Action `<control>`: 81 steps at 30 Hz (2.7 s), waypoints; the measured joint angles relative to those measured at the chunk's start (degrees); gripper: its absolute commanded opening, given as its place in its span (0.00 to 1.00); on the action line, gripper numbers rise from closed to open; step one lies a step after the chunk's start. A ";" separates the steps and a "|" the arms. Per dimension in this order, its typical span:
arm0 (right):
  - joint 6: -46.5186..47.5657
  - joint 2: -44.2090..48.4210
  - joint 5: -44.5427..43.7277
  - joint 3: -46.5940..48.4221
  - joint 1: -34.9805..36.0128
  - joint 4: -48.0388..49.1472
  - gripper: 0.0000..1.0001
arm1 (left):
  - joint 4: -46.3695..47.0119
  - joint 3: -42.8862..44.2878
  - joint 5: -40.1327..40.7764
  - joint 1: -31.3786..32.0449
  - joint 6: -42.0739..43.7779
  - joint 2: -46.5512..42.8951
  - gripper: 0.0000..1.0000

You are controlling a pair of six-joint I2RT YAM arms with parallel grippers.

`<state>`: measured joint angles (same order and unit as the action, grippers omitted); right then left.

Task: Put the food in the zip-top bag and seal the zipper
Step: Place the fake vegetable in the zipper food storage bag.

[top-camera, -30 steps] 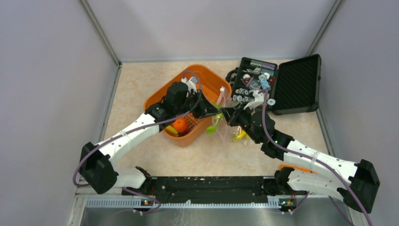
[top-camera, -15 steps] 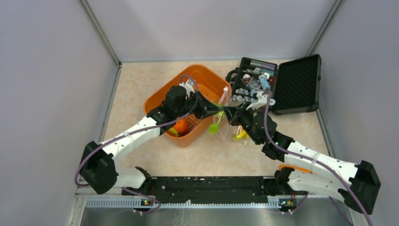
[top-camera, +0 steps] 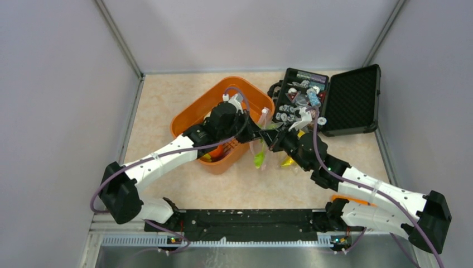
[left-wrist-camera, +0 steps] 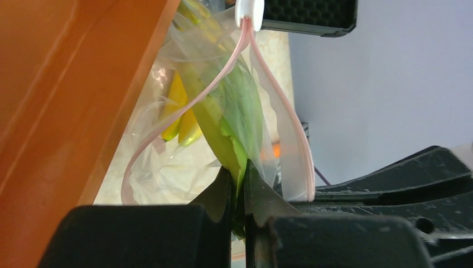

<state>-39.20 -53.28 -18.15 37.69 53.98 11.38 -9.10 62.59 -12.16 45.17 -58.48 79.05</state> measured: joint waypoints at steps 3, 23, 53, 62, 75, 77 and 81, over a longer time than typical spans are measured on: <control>0.00 -0.11 1.25 0.92 -0.24 -1.44 0.00 | -1.81 0.74 2.69 1.27 2.08 0.24 0.00; -4.15 4.26 0.83 1.11 -3.56 -1.55 0.00 | 6.05 -4.42 3.02 4.17 6.23 3.32 0.00; -5.44 7.17 -1.79 1.70 -3.63 -4.00 0.00 | -10.60 2.80 4.39 7.43 30.58 -7.13 0.72; -5.86 7.21 -2.16 1.66 -3.63 -4.13 0.00 | -17.51 3.30 9.60 7.43 31.71 -11.50 0.72; -5.77 6.95 -2.10 1.70 -3.63 -4.15 0.00 | -15.74 -1.46 8.68 7.43 29.53 -16.90 0.71; -5.57 6.54 -2.03 1.75 -3.63 -4.09 0.00 | -15.54 -2.21 7.34 7.43 28.46 -16.79 0.75; -5.40 5.88 -1.79 1.75 -3.63 -4.00 0.00 | -13.64 -5.44 3.85 7.43 26.08 -17.35 0.76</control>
<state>-44.60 -47.40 -19.94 39.44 50.35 7.38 -22.74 57.14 -8.32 52.60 -32.40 61.69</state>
